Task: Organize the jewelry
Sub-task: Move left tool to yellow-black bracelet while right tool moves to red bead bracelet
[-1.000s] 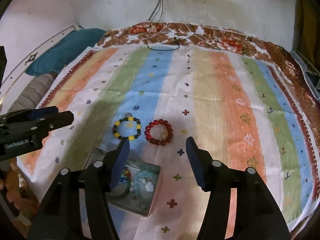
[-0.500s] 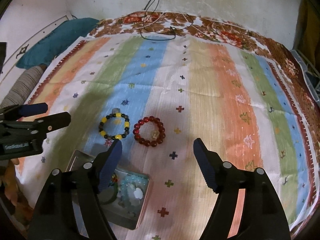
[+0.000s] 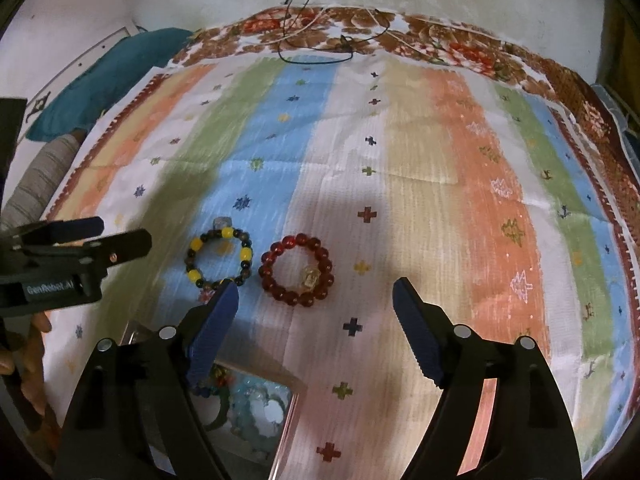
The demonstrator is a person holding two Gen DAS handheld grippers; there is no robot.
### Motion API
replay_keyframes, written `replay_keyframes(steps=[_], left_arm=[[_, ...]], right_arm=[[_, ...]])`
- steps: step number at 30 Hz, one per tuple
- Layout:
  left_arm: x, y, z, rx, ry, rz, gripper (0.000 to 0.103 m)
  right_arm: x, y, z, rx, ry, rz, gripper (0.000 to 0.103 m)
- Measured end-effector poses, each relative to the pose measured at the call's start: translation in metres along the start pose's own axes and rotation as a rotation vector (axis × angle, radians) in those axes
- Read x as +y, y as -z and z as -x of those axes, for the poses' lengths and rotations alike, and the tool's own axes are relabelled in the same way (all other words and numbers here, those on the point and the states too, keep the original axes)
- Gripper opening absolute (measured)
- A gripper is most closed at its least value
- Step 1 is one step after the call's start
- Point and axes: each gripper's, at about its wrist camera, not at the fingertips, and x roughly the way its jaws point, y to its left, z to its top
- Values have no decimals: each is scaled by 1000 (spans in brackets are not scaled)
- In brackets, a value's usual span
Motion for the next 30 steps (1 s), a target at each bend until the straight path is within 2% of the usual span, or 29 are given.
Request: replay_keyframes(steps=[6,20,30], left_arm=[[4,-3,-13,15,-19,7,87],[-1,-7,-43,60,-24,-22,86],[-2,-8,-65,99,-44,-48,83]], right_arm=[[-1,-6,-15,31,-15,-6,80],[-7,-17,-42,69,18,-12,80],[-13,-19,-66,108,16,-30,80]])
